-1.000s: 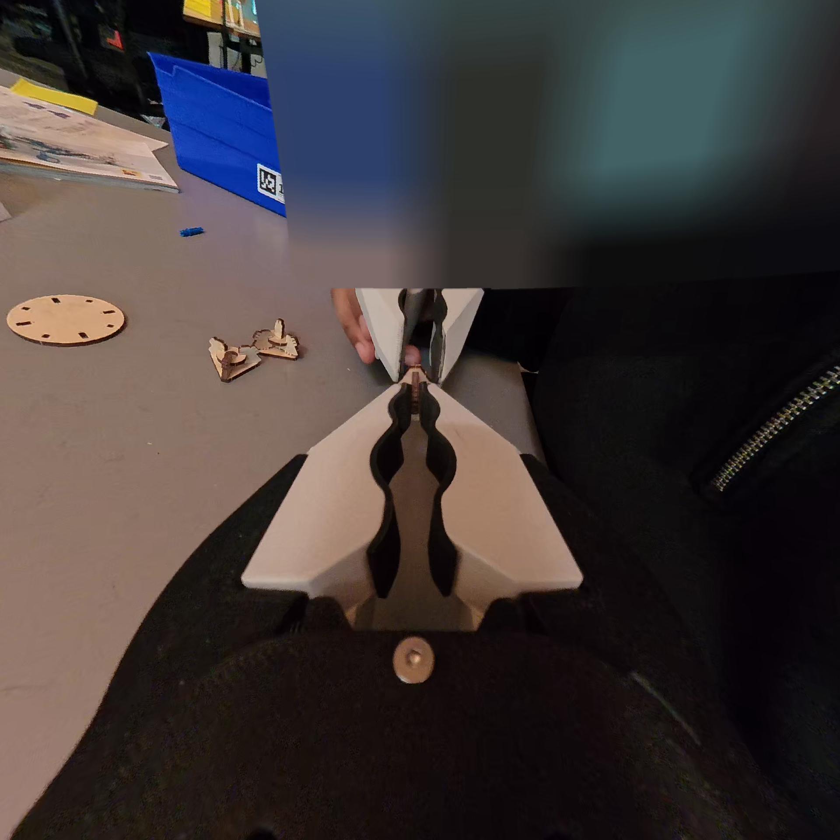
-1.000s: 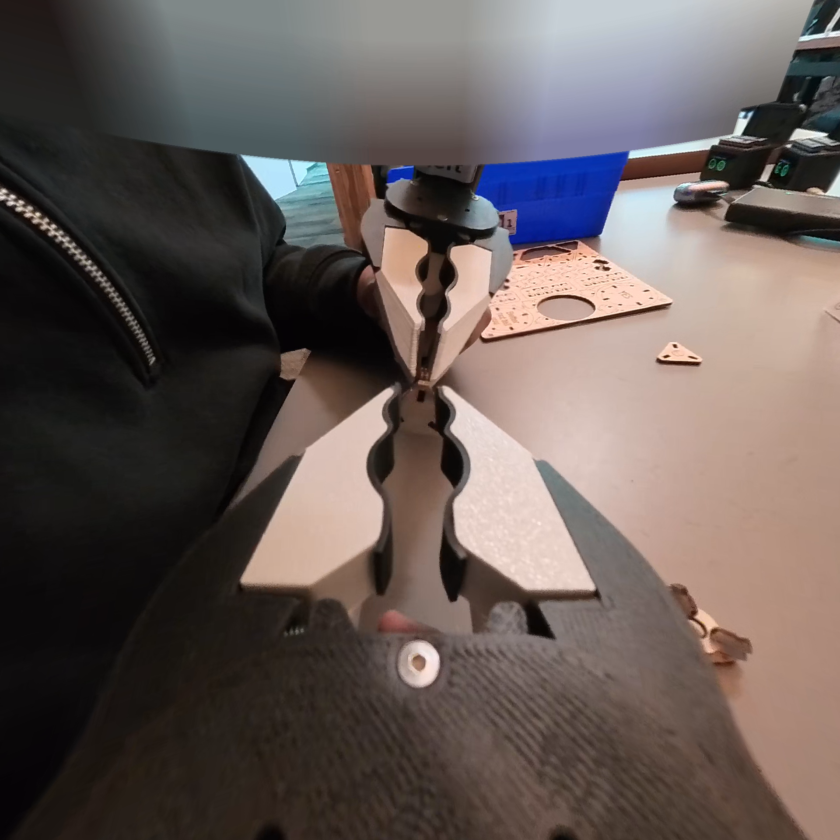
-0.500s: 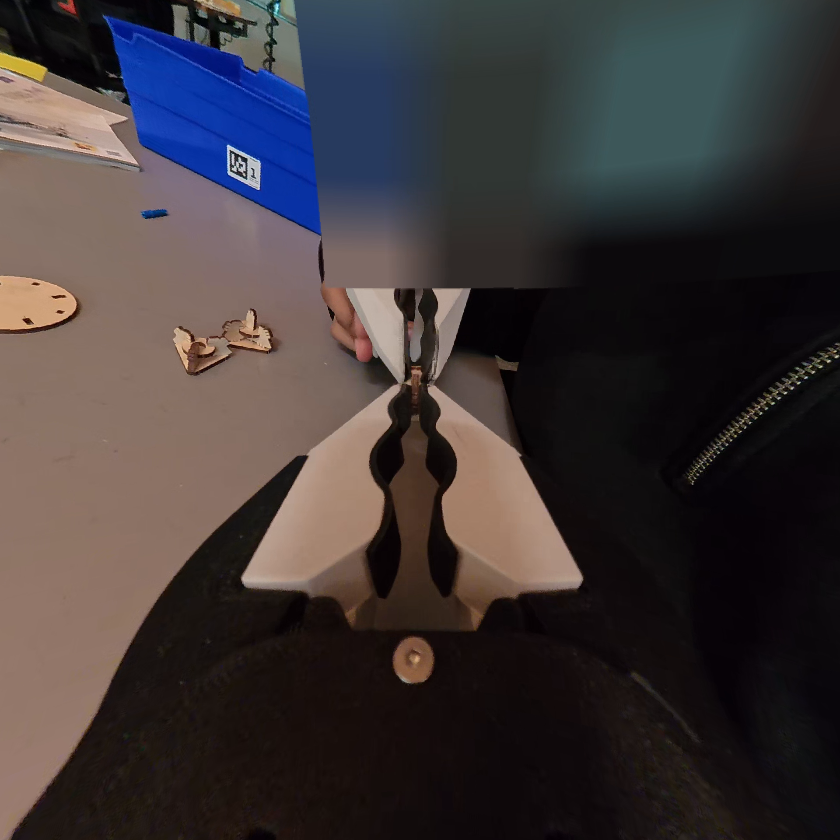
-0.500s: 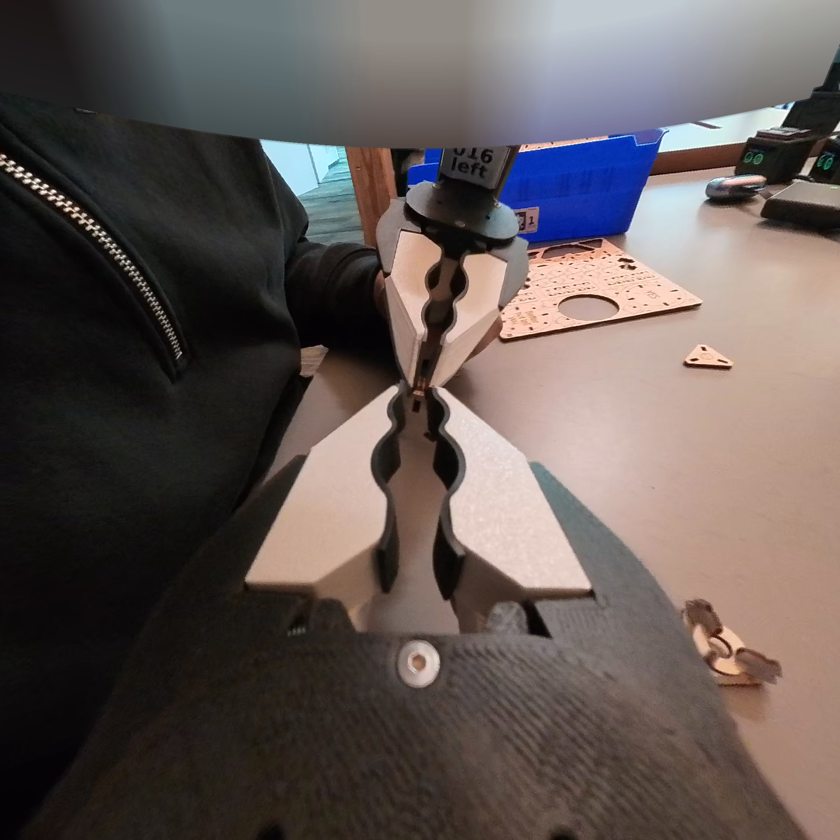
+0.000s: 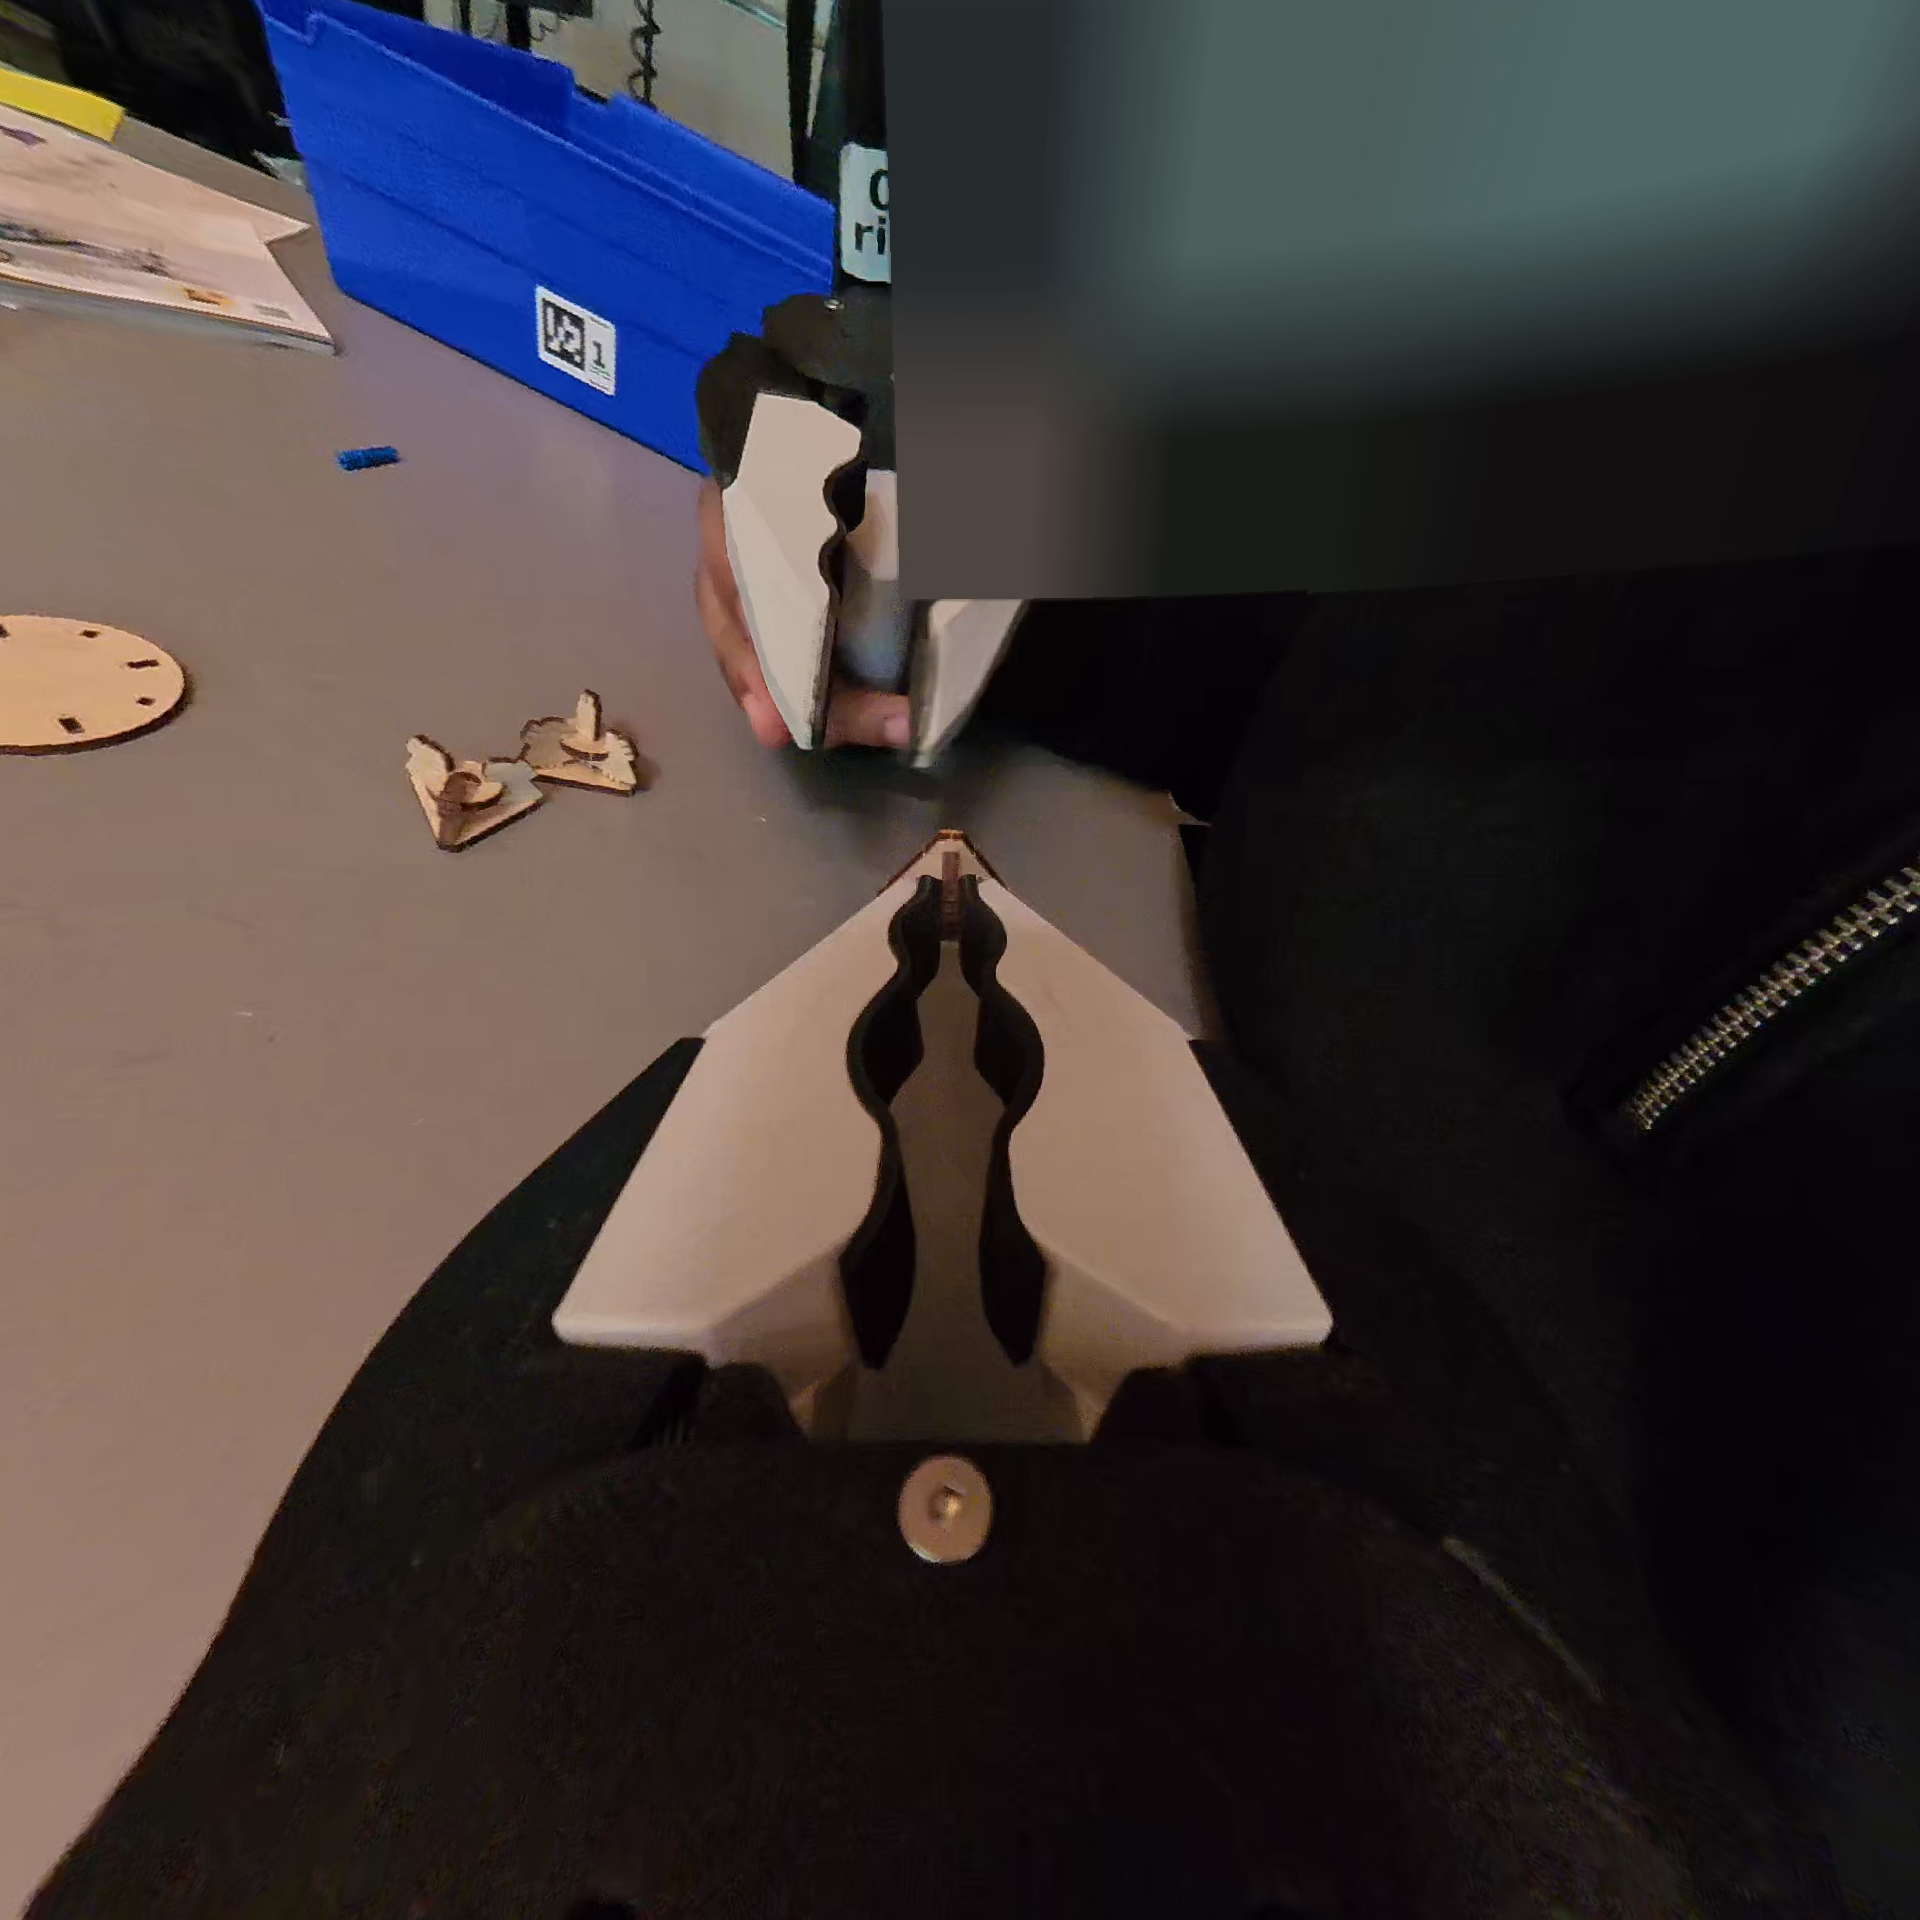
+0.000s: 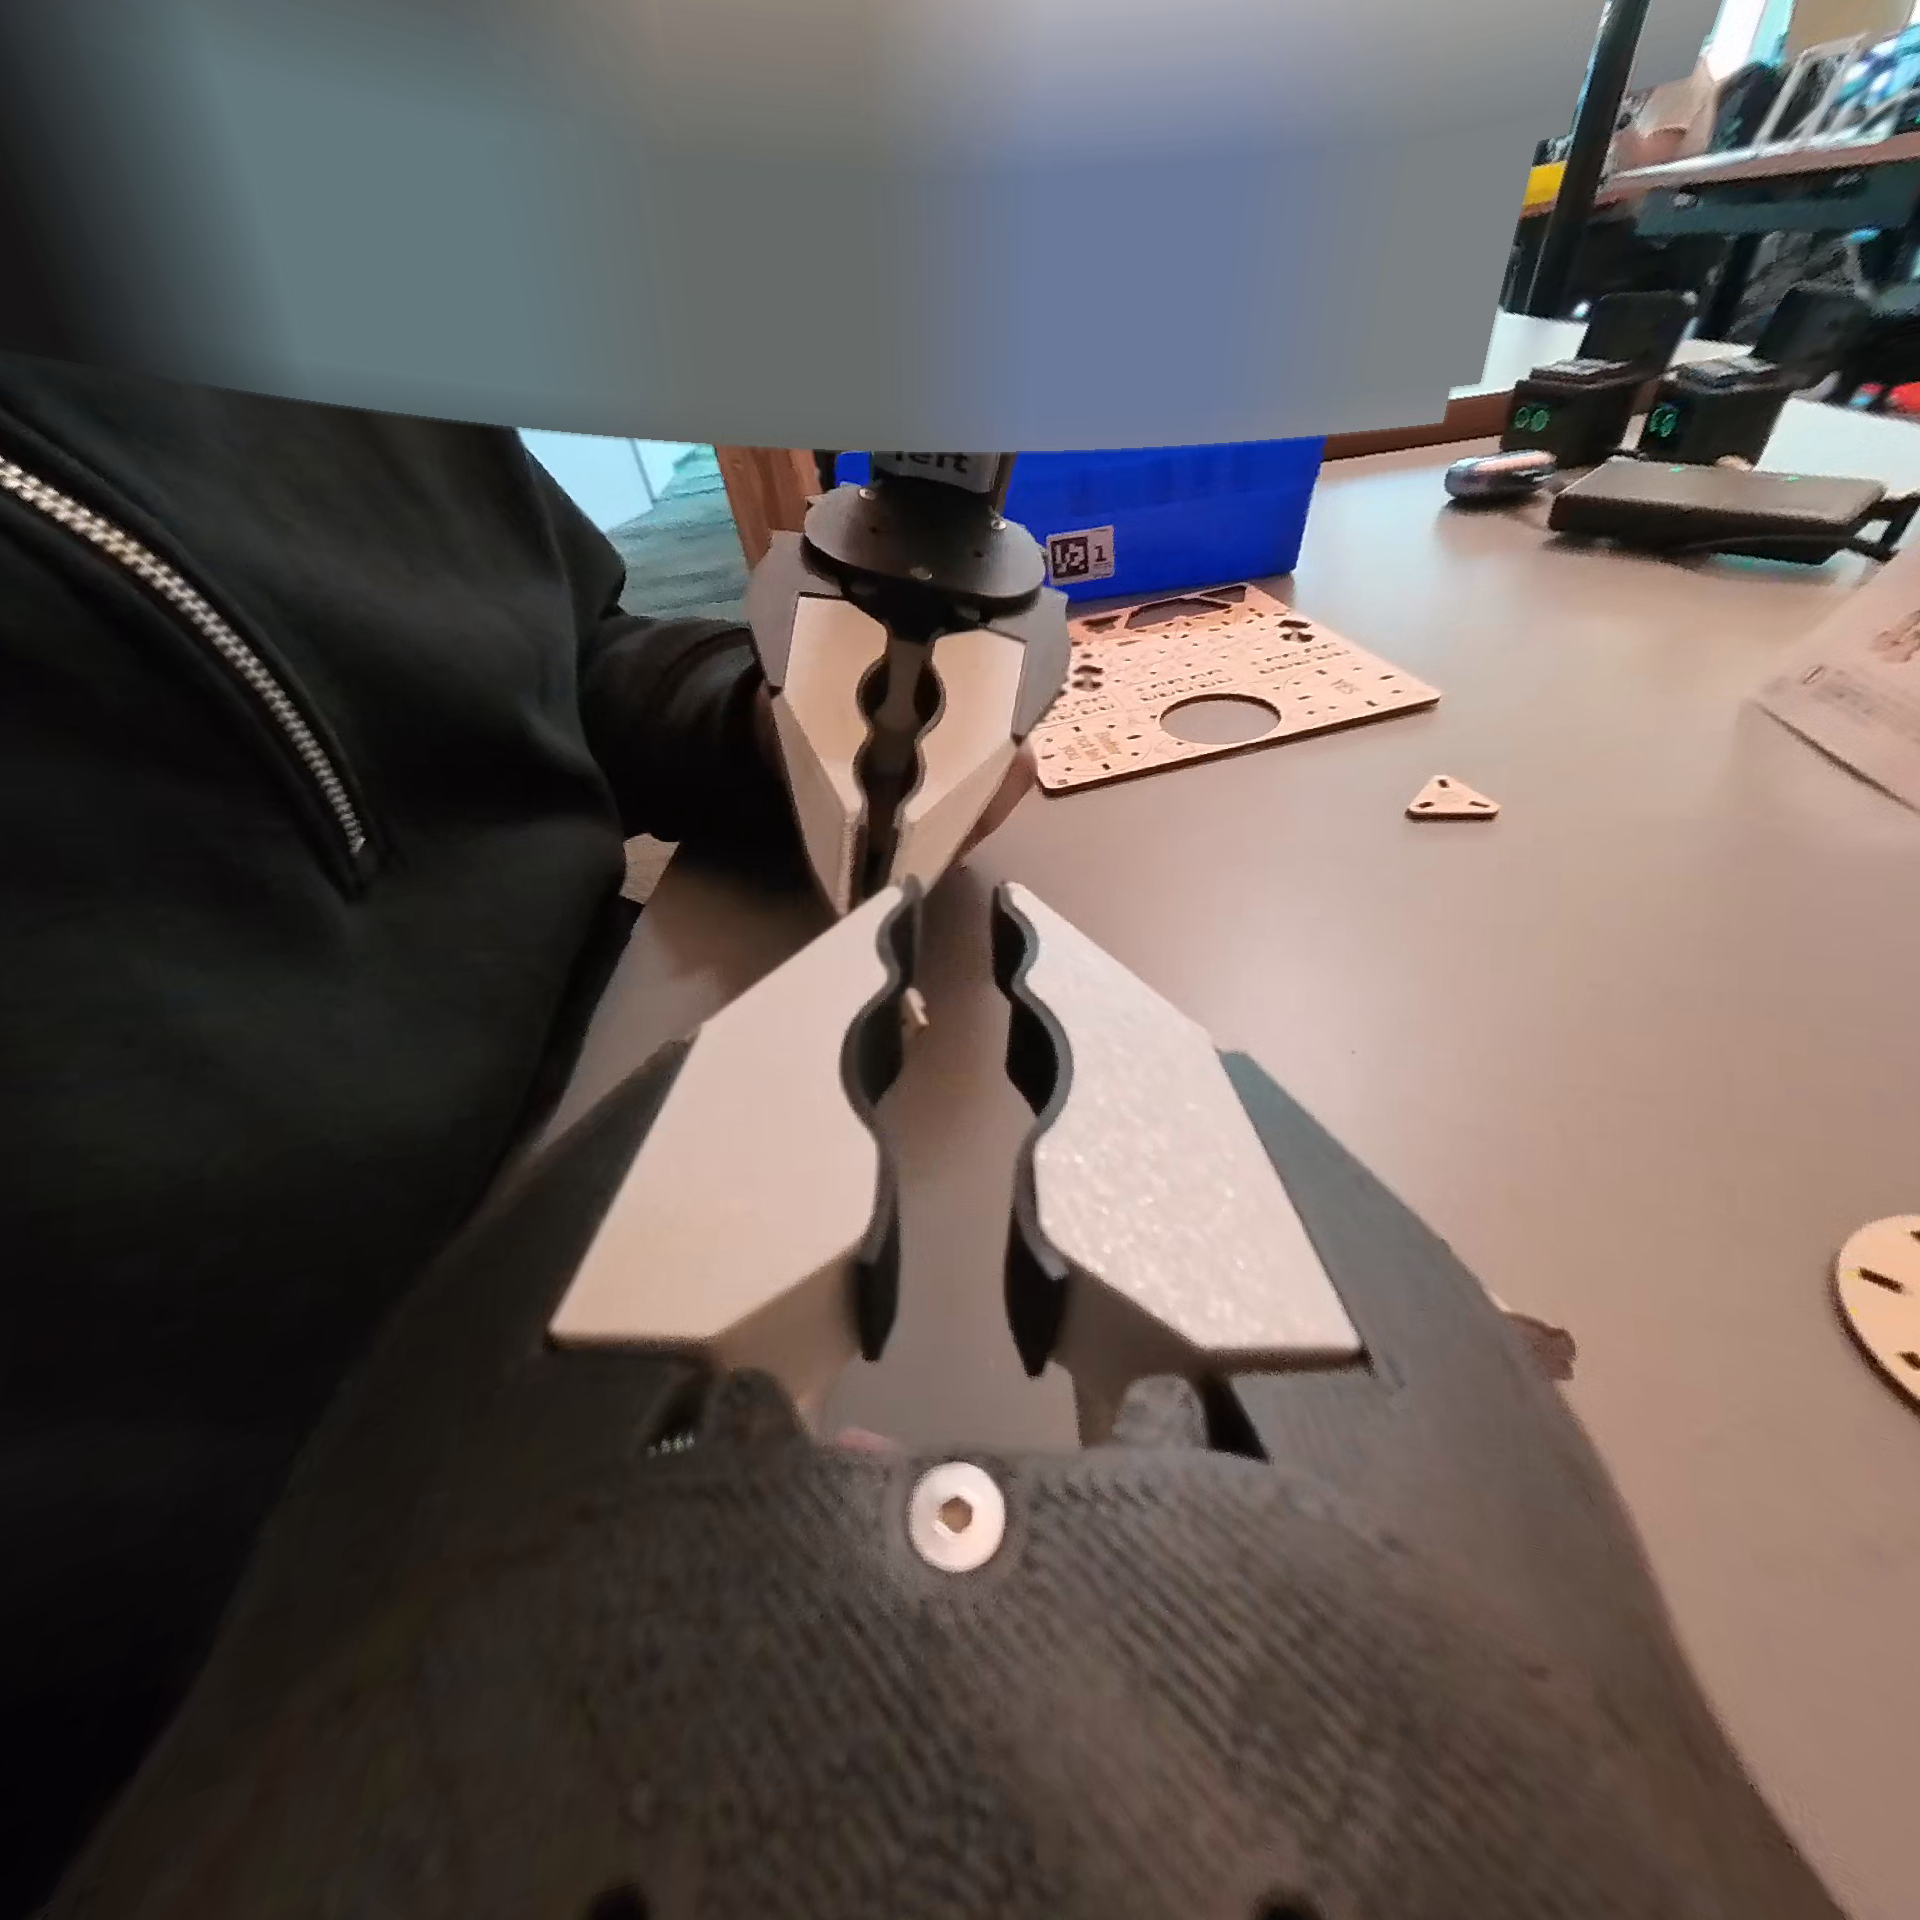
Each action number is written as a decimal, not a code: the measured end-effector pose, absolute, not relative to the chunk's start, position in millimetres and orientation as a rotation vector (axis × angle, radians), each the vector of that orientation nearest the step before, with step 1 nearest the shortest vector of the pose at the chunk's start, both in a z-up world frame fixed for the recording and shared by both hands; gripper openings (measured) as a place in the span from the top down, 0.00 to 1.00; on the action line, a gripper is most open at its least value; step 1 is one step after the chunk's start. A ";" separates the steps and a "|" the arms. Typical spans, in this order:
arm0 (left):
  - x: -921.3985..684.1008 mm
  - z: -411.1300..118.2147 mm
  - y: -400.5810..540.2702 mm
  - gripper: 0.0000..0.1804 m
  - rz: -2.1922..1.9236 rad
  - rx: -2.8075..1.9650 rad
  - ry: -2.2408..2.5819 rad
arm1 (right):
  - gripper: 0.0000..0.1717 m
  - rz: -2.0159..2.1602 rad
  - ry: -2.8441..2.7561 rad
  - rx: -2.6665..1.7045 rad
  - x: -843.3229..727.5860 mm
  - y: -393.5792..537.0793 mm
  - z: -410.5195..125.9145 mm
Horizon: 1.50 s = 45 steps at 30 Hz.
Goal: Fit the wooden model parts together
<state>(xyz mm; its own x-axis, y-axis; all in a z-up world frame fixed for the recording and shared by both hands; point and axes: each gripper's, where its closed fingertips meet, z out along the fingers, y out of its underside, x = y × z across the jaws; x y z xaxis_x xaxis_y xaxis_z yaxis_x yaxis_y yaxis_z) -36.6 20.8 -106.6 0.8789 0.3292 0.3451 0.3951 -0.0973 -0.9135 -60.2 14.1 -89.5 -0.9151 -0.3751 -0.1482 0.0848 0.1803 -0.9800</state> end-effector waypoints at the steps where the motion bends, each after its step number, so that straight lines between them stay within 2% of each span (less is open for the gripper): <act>1: -37.2 -106.5 19.4 0.99 -0.055 -1.698 -0.564 | 0.91 -1.776 2.108 -0.282 -58.9 14.7 -90.2; 8: -36.1 -110.2 19.1 0.99 -0.051 -1.729 -0.565 | 0.91 -1.676 2.222 -0.434 -40.6 13.8 -107.9; 19: -28.9 -121.1 19.9 0.99 -0.051 -1.827 -0.533 | 1.00 -1.611 2.277 -0.514 -31.3 14.2 -118.3; 31: -23.8 -147.9 24.2 0.99 0.004 -2.029 -0.528 | 1.00 -1.493 2.448 -0.479 -21.7 18.1 -140.0; 36: -22.3 -155.4 20.7 1.00 0.003 -2.069 -0.561 | 1.00 -1.366 2.473 -0.176 -36.1 20.9 -150.5; 42: -21.4 -158.0 14.6 0.99 0.022 -2.061 -0.638 | 1.00 -1.296 2.185 0.612 -48.8 15.3 -154.2; 45: -23.9 -151.1 9.9 0.99 0.075 -2.003 -0.678 | 1.00 -1.385 2.017 0.797 -48.1 16.4 -145.4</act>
<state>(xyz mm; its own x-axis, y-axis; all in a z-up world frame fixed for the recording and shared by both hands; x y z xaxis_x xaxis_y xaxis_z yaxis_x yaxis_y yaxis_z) -23.9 9.9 -151.1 0.8420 0.4910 0.2235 0.4308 -0.3625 -0.8264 -48.1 16.4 -145.4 -0.6665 0.1577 -0.7287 0.7367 0.2894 -0.6112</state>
